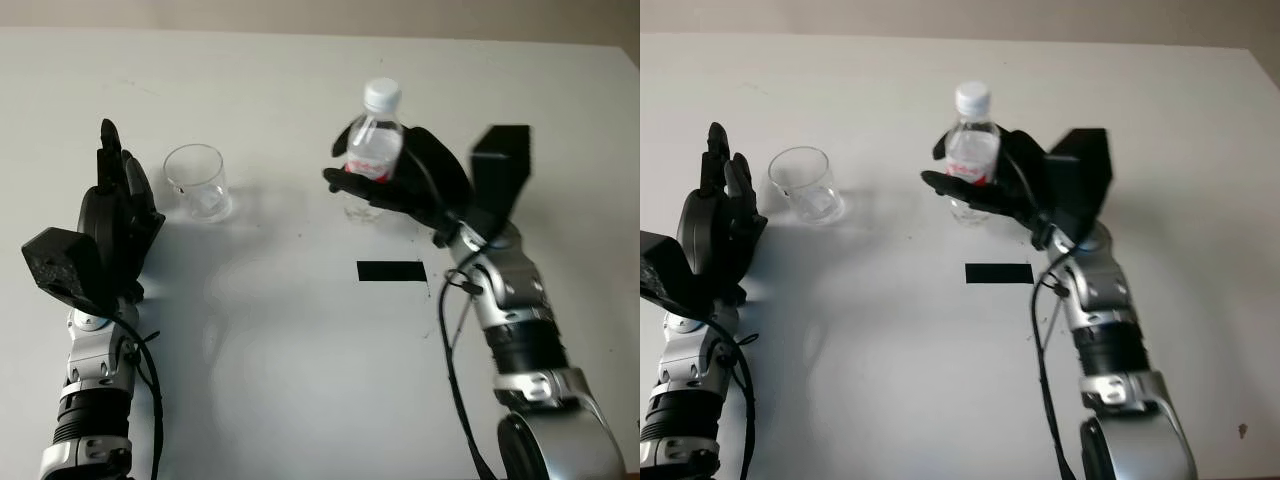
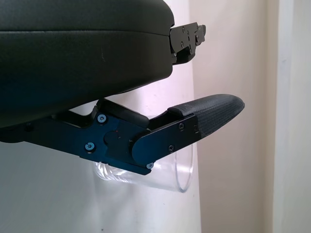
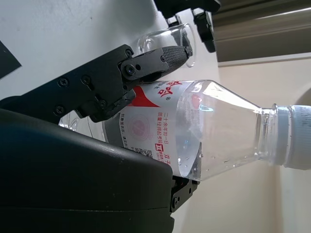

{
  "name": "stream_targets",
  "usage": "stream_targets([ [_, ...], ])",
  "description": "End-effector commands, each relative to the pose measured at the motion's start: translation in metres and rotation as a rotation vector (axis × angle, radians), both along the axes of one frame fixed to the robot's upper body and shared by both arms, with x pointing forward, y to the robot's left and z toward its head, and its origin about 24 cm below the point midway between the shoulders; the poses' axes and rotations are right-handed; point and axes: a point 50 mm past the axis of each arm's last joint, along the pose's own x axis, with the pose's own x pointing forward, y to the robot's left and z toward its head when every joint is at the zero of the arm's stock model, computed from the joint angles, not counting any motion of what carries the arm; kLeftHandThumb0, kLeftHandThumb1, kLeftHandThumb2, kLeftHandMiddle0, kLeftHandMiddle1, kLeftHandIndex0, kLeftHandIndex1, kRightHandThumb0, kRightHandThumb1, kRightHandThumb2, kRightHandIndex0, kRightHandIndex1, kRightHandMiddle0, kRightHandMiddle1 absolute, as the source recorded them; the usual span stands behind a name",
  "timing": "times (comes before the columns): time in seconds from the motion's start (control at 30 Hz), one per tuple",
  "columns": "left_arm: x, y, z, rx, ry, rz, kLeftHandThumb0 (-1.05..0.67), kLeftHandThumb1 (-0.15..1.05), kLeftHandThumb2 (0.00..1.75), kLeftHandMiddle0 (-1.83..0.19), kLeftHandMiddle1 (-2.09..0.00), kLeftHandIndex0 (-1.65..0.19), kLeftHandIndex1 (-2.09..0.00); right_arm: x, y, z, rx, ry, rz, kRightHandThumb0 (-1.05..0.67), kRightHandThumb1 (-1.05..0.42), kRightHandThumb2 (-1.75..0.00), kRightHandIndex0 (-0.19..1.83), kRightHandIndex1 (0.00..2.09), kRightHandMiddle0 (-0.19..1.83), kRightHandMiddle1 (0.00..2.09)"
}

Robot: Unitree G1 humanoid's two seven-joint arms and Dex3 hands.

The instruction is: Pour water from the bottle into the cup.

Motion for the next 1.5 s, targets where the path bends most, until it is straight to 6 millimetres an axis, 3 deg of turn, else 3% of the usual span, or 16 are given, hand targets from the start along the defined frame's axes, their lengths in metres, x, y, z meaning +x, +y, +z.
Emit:
stream_targets([
  [0.0,-0.004,0.003,0.000,0.006,-0.010,0.003,-0.73,1.05,0.83,0.19,0.00,0.19,0.00,-0.009,-0.004,0.004,0.003,-0.025,-0.005,-0.19,-1.05,-0.37,1.22,2.09,0.94,2.09],
  [0.4,-0.007,0.003,0.000,0.015,-0.005,0.015,-0.73,1.05,0.86,0.19,0.00,0.19,0.00,-0.035,-0.013,-0.002,0.029,0.022,-0.057,-0.16,-1.05,-0.39,1.25,2.09,0.94,2.09],
  [1.1,-0.010,0.010,0.003,0.018,0.002,0.014,-0.74,1.05,0.85,0.19,0.00,0.19,0.00,-0.041,-0.013,-0.031,0.032,0.198,-0.113,-0.18,-1.05,-0.42,1.45,2.09,0.89,2.09],
  [1.4,-0.012,0.011,0.005,0.023,0.008,0.019,-0.75,1.05,0.84,0.19,0.00,0.19,0.00,-0.043,-0.012,-0.035,0.033,0.241,-0.152,-0.17,-1.05,-0.41,1.69,2.09,1.13,2.09],
  [1.47,-0.012,0.012,0.005,0.023,0.009,0.023,-0.75,1.05,0.83,0.19,0.00,0.19,0.00,-0.043,-0.012,-0.036,0.028,0.247,-0.156,-0.17,-1.05,-0.40,1.77,2.09,1.28,2.09],
])
